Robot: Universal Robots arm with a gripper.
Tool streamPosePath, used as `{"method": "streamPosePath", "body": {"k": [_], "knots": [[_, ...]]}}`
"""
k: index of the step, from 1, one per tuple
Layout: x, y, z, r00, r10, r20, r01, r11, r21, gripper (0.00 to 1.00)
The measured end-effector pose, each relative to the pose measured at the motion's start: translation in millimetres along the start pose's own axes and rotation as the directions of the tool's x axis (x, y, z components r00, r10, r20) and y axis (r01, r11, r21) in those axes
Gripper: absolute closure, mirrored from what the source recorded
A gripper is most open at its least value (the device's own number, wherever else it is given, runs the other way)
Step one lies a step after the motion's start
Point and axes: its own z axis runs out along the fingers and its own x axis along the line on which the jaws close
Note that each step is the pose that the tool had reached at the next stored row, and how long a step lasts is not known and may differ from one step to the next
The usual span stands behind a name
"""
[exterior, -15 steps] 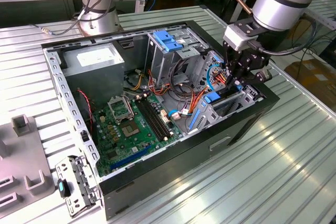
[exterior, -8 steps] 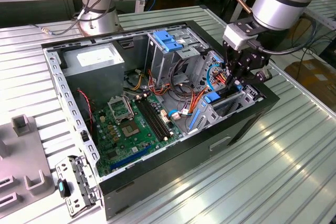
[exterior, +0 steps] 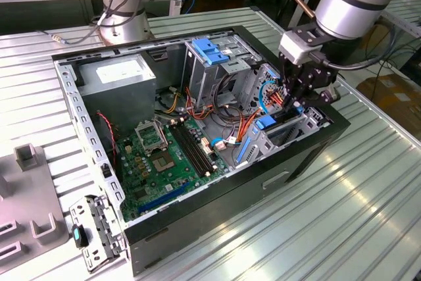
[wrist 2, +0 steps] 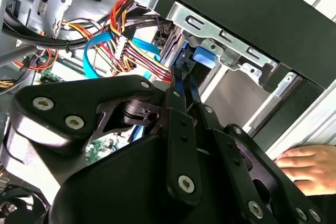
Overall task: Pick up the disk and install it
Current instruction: 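Insert the first disk wire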
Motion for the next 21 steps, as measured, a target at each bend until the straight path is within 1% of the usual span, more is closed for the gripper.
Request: {"method": "streamPosePath", "body": {"k": [1,4,7,10,11,12,13,14,16,17,19,21], "knots": [[0.1,0.2,2.3,1.0000,0.000,-0.0001,0.000,1.0000,0.0000,0.82],[0.8,0.4,6.5,1.0000,0.000,-0.0017,0.000,1.0000,-0.0017,0.82],[0.9,0.5,7.5,1.0000,0.000,-0.0003,0.000,1.0000,-0.0026,0.82],[0.9,0.5,7.0,1.0000,0.000,0.0001,0.000,1.0000,-0.0026,0.82],[0.8,0.1,2.2,1.0000,0.001,0.0033,-0.001,1.0000,-0.0025,0.82],[0.6,-0.5,-6.6,1.0000,0.000,0.0001,0.000,1.0000,-0.0025,0.75],[0.5,-0.9,-11.0,1.0000,0.000,0.0004,0.000,1.0000,-0.0024,0.75],[0.5,-1.0,-13.4,1.0000,0.000,0.0004,0.000,1.0000,-0.0024,0.75],[0.5,-1.0,-14.0,1.0000,0.000,0.0005,0.000,1.0000,-0.0024,0.75],[0.5,-1.1,-14.4,1.0000,0.000,0.0004,0.000,1.0000,-0.0024,0.76],[0.5,-1.1,-14.8,1.0000,0.000,0.0003,0.000,1.0000,-0.0025,0.89],[0.5,-1.1,-15.0,1.0000,0.000,0.0005,0.000,1.0000,-0.0024,0.89]]}}
